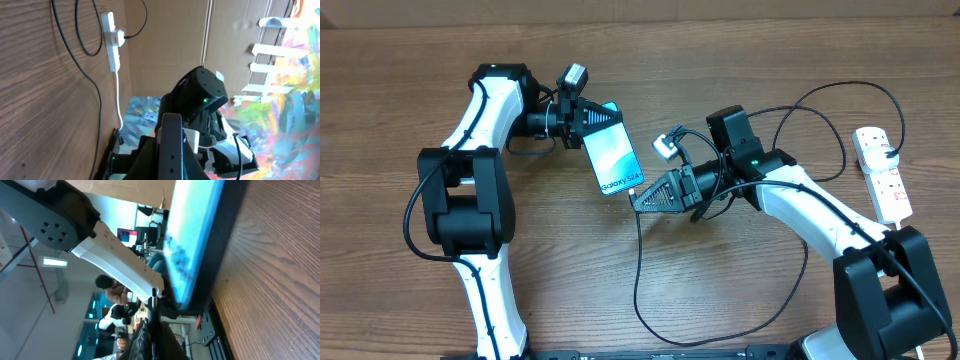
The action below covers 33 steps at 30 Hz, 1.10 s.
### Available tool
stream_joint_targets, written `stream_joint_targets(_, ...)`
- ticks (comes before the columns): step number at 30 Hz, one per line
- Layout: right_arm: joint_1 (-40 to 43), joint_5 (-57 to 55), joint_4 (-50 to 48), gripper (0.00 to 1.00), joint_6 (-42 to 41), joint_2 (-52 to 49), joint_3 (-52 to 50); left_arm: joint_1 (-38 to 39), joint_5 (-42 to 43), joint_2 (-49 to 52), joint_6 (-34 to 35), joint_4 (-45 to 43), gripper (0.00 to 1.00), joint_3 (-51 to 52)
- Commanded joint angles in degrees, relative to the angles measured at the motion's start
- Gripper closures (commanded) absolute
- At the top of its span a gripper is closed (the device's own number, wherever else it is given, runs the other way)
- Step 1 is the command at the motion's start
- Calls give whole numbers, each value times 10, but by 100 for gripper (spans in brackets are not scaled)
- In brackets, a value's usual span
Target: Plug charger to phone and switch on socket
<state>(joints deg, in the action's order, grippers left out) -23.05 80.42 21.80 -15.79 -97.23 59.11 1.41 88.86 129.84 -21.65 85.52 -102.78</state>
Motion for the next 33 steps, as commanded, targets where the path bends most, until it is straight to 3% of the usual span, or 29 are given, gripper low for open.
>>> stream_joint_targets(1, -7, -18, -3, 96, 9, 8, 2, 2, 17, -18, 37, 2, 96, -5)
stream_joint_targets(33, -7, -39, -7, 96, -16, 8, 2, 17, 17, -18, 35, -16, 96, -5)
